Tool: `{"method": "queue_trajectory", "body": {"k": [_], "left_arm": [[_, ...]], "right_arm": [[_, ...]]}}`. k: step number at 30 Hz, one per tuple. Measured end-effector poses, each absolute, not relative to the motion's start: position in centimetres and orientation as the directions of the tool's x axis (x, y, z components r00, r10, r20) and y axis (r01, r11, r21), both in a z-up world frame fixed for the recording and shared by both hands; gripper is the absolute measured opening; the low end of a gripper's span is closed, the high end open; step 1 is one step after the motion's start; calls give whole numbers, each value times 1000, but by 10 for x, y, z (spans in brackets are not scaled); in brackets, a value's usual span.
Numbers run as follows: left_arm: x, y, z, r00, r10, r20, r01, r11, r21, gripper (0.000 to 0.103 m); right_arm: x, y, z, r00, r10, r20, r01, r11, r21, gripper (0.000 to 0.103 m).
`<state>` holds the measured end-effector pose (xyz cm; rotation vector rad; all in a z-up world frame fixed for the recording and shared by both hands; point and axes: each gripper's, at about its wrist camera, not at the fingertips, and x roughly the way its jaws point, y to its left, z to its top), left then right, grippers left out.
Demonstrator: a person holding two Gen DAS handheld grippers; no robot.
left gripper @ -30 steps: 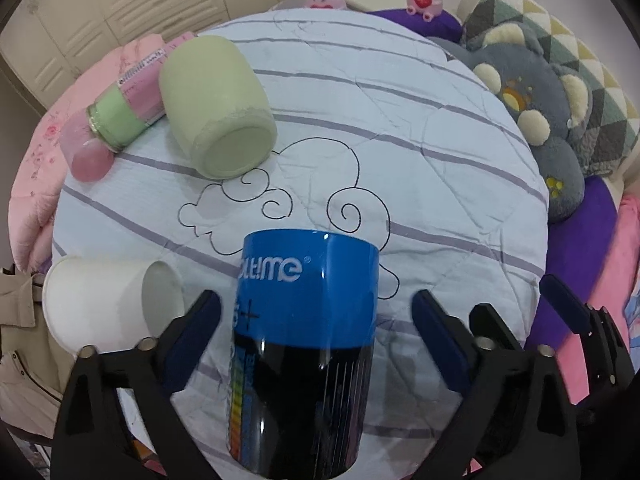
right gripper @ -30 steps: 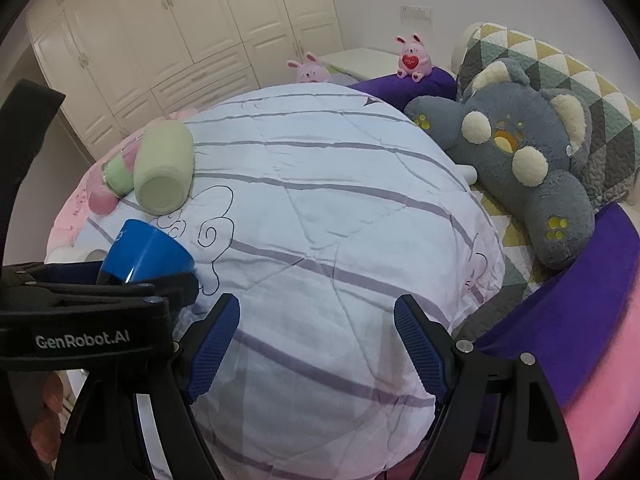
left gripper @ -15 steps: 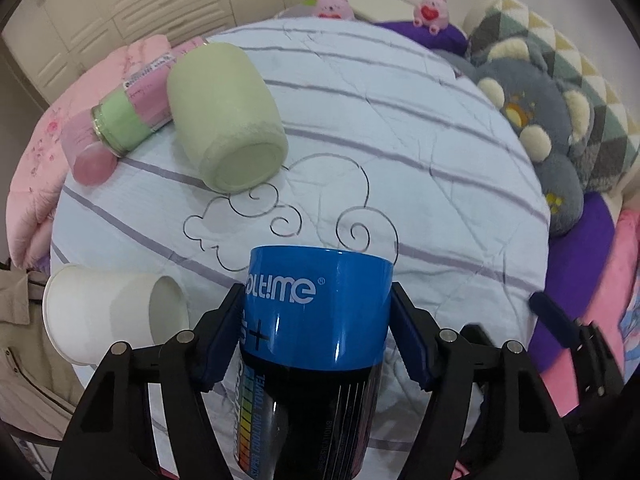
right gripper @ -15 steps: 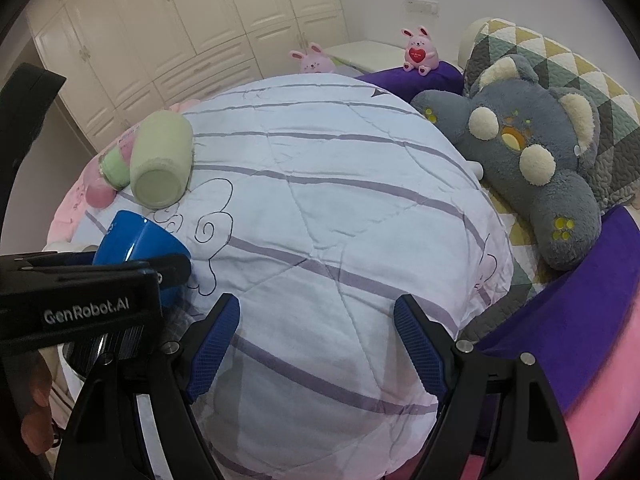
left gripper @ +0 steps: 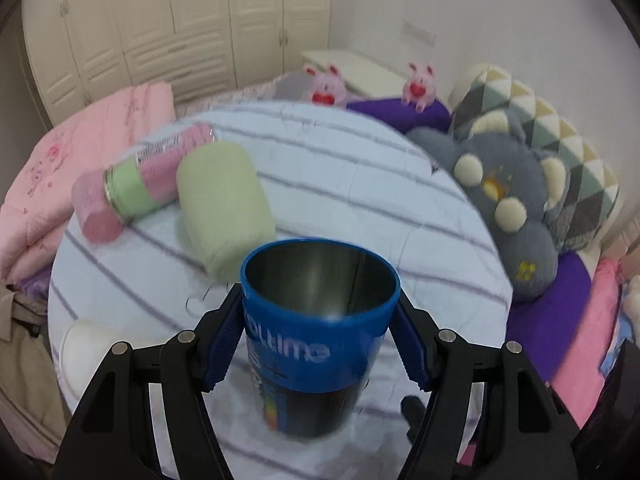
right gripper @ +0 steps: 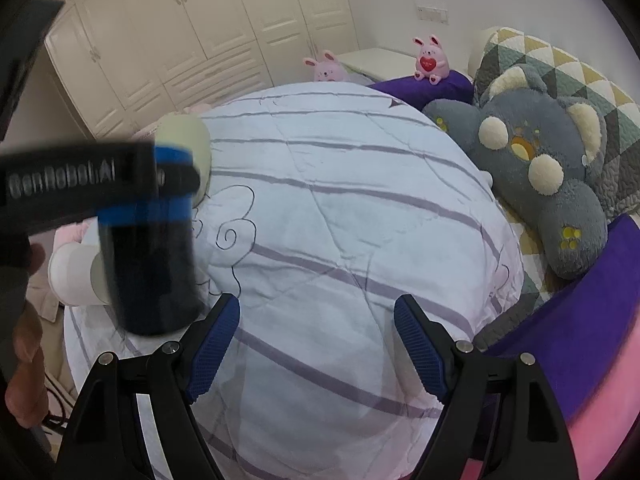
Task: Flip cup upright
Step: 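Lower the upright can onto the tablecloth with the right gripper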
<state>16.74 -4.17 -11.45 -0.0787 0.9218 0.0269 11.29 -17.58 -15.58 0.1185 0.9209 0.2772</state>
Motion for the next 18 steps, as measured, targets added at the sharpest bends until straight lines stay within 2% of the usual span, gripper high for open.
{"method": "queue_trajectory", "body": {"k": [15,16,17,18], "left_arm": [[145,-40,-116,626,-43,-778,-20,997,-72,70],[145,-39,-116,624,-44,-780,-19,997,-71,72],[144,-39,-116,621,-43,-783,-18,997,-69,80],[143,-38,-117,613,-56,-788,-5,997,-75,94]], "right_arm": [[107,-169,-155,568,284,-773,-195,958,209,81],[106,-168,-154,569,283,-772,-196,958,207,81],[105,-167,-153,570,281,-772,-197,959,204,81],[104,-166,-153,571,280,-772,-198,959,201,81]]}}
